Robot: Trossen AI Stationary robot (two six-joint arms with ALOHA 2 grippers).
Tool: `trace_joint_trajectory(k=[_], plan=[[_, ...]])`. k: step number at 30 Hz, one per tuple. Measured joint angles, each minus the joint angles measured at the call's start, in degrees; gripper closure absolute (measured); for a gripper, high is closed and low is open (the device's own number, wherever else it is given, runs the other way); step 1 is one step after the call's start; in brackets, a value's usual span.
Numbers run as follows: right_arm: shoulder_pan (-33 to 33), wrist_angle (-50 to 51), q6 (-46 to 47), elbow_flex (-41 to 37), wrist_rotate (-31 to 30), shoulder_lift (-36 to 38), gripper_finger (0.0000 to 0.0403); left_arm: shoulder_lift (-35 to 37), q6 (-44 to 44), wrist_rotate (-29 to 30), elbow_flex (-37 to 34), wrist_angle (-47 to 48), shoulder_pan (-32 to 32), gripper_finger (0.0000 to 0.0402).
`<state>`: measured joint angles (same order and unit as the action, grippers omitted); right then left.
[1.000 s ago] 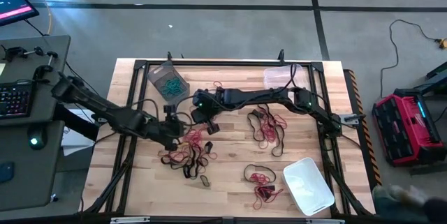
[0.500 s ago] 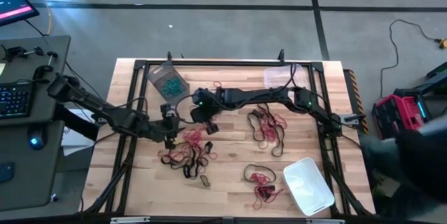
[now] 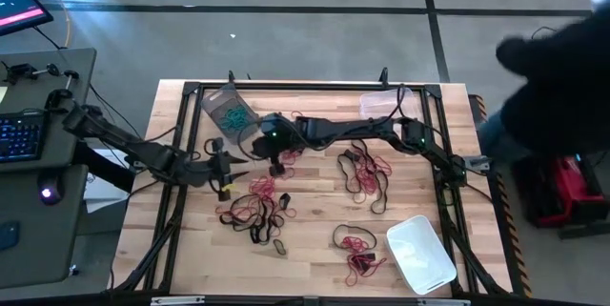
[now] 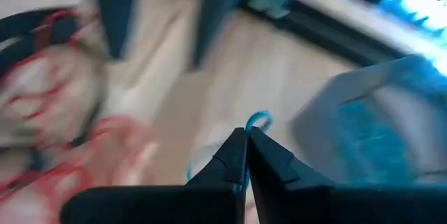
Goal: Sort rubber bands into baskets
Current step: Put the blue rubber band into the black bin
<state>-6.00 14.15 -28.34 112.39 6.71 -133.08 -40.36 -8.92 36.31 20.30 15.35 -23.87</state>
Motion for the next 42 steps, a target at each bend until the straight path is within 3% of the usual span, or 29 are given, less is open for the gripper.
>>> trace_joint_trajectory(k=[7,18,31,42], plan=[[-0.35,-11.34,-0.21,0.4,-5.61,0.0,0.0403,8.7,0.08,0.08,-0.88,0.98,-2.05,0.0261],[-3.12,-26.74,-0.15,0.4,-6.76,0.0,0.0403,18.1,2.09,-0.7,-0.88,3.86,-5.76,0.0261],[-6.39,-35.5,2.73,0.44,-4.56,-0.57,0.0403,19.21,3.12,-0.72,-0.88,4.35,-5.82,0.0261],[-7.98,-37.07,4.44,4.03,-4.71,-7.24,0.0403,19.25,3.06,-0.74,-0.84,4.45,-5.82,0.0261]])
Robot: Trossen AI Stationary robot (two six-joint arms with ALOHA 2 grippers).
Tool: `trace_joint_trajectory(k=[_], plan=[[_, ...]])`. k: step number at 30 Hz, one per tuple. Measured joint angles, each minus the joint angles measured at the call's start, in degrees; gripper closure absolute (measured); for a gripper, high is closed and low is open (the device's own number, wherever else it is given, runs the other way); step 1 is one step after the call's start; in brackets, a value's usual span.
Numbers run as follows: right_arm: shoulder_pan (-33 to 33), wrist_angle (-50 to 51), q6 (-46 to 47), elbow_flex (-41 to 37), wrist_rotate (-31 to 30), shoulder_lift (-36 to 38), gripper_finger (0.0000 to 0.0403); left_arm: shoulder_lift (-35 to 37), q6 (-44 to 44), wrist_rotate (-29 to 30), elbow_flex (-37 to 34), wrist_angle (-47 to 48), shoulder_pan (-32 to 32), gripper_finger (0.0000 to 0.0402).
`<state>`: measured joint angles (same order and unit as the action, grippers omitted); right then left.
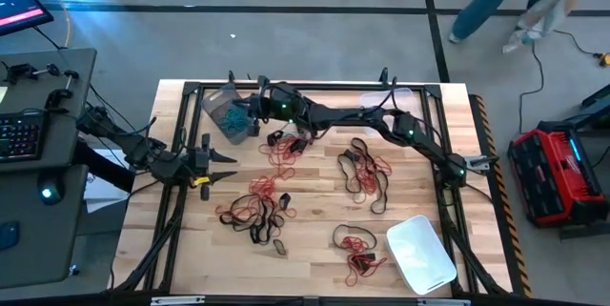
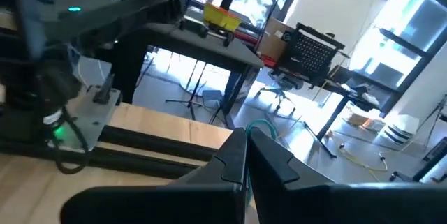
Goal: Sort rubber bands into baskets
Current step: Put the blue rubber band into the black bin
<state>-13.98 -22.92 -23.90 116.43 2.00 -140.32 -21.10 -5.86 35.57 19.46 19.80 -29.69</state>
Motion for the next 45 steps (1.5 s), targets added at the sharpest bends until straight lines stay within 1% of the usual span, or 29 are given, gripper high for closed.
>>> trace_joint_trajectory(k=[5,9,12,14,19,25,30,37,40,45], plan=[[-0.33,2.44,0.74,6.96,-0.03,-5.25,0.0403,0.07,0.01,-0.01,0.02,0.01,0.01,0.0261],[-0.29,7.71,1.99,14.44,-0.02,-9.51,0.0403,0.07,0.02,-0.02,0.02,0.02,0.0,0.0261],[-0.29,11.26,2.49,18.59,-0.04,-12.6,0.0403,0.07,0.04,-0.02,0.02,0.04,0.0,0.0261],[-0.31,10.07,2.47,17.62,-0.13,-13.06,0.0403,0.07,0.04,-0.02,0.02,0.06,0.0,0.0261],[-0.98,11.62,4.45,16.93,-1.38,-13.33,0.0403,0.07,0.11,-0.02,0.02,0.1,0.0,0.0261],[-1.78,14.32,7.01,16.87,-2.19,-13.54,0.0403,0.07,0.1,-0.02,0.02,0.09,0.01,0.0261],[-2.52,18.18,11.08,16.87,-1.88,-13.54,0.0403,0.07,0.11,-0.01,0.02,0.1,0.0,0.0261],[-2.97,22.2,13.27,16.83,-1.9,-13.54,0.0401,0.07,0.08,0.0,0.02,0.08,0.0,0.0261],[-2.8,23.97,13.6,16.83,-1.81,-13.54,0.0382,0.07,0.08,-0.02,0.02,0.08,0.0,0.0261],[-2.46,25.29,15.12,16.78,-1.81,-13.54,0.0314,0.07,0.1,0.0,0.02,0.08,0.02,0.0261]])
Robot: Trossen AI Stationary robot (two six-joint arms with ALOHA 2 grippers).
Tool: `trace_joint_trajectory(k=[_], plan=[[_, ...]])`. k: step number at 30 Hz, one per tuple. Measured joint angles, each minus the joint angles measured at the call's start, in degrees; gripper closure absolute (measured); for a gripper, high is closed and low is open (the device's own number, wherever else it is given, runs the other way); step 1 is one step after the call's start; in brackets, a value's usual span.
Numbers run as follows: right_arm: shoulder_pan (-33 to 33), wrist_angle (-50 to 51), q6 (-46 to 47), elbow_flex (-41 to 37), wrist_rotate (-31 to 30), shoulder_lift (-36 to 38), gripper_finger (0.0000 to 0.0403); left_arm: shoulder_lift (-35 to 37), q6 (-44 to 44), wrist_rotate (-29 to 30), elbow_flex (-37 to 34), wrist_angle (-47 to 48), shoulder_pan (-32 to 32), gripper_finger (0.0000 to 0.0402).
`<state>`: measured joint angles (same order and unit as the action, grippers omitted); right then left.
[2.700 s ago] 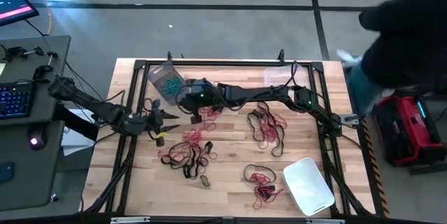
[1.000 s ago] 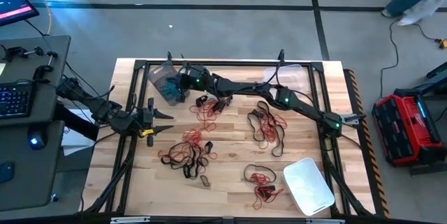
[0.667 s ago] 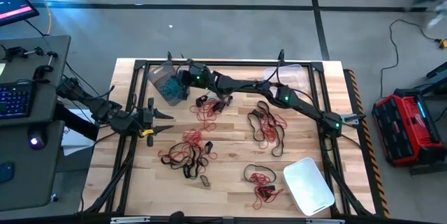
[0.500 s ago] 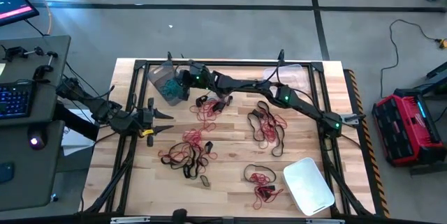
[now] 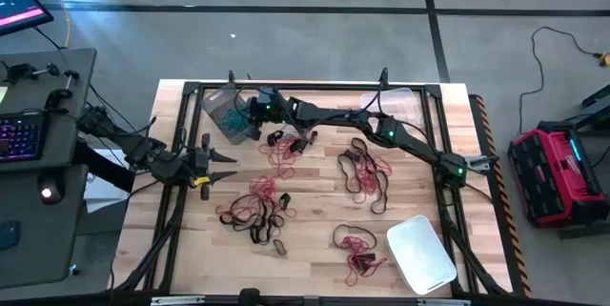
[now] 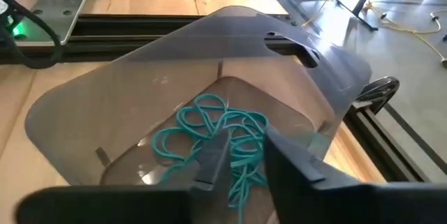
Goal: Sort rubber bands into baskets
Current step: Put the blue rubber band into the black bin
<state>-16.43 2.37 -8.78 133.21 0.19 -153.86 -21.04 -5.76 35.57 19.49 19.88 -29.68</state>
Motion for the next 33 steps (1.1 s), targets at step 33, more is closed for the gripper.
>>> trace_joint_trajectory(k=[33], plan=[[-2.18,16.52,8.61,-0.16,-8.7,8.45,0.0403,-0.04,0.13,0.28,0.0,-0.04,0.03,0.0261]])
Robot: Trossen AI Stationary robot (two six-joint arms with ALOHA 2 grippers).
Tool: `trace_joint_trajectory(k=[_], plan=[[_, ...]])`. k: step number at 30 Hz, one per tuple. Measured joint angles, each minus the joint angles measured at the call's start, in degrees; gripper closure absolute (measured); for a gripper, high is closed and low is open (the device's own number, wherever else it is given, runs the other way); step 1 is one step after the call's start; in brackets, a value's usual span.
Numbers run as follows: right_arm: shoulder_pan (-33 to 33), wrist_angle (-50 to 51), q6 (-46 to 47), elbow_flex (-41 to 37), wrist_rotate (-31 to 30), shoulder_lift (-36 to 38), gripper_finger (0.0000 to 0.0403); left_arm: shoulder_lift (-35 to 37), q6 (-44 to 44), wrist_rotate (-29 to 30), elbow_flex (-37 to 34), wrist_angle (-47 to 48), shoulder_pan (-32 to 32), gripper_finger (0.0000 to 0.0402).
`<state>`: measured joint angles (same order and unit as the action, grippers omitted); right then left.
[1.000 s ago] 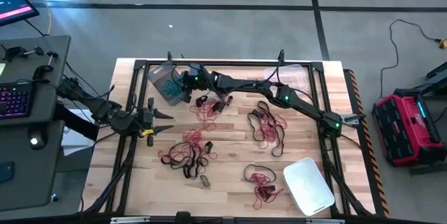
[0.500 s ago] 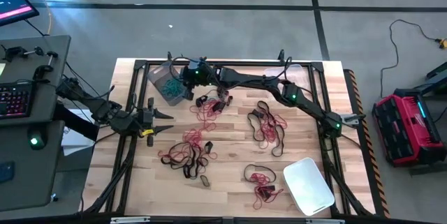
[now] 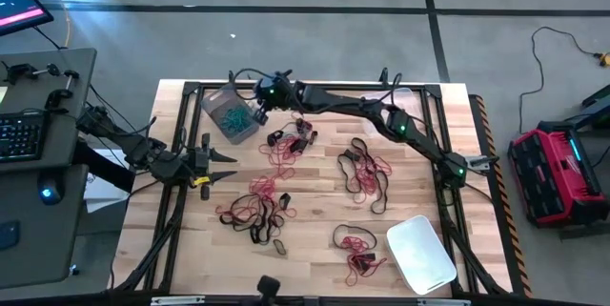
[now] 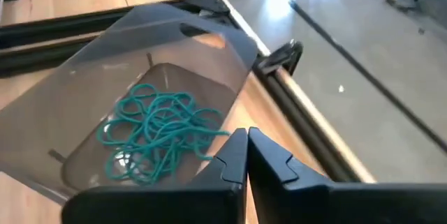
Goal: Sort rubber bands into baskets
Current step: Put the blue rubber band into the black bin
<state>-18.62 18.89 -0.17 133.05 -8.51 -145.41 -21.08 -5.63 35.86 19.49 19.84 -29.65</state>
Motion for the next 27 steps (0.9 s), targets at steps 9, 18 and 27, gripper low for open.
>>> trace_joint_trajectory(k=[9,18,27], plan=[[-0.54,-0.65,9.14,-0.08,-0.88,-2.8,0.0403,-0.02,-0.11,-0.03,0.0,-0.01,-0.02,0.0261],[-1.5,-2.96,13.13,-0.14,0.32,-4.37,0.0403,0.0,-0.11,-0.24,0.0,0.0,0.0,0.0261],[-1.64,-1.53,8.06,-0.1,4.95,-4.09,0.0403,-0.02,-1.39,1.19,0.0,-0.06,0.0,0.0261]])
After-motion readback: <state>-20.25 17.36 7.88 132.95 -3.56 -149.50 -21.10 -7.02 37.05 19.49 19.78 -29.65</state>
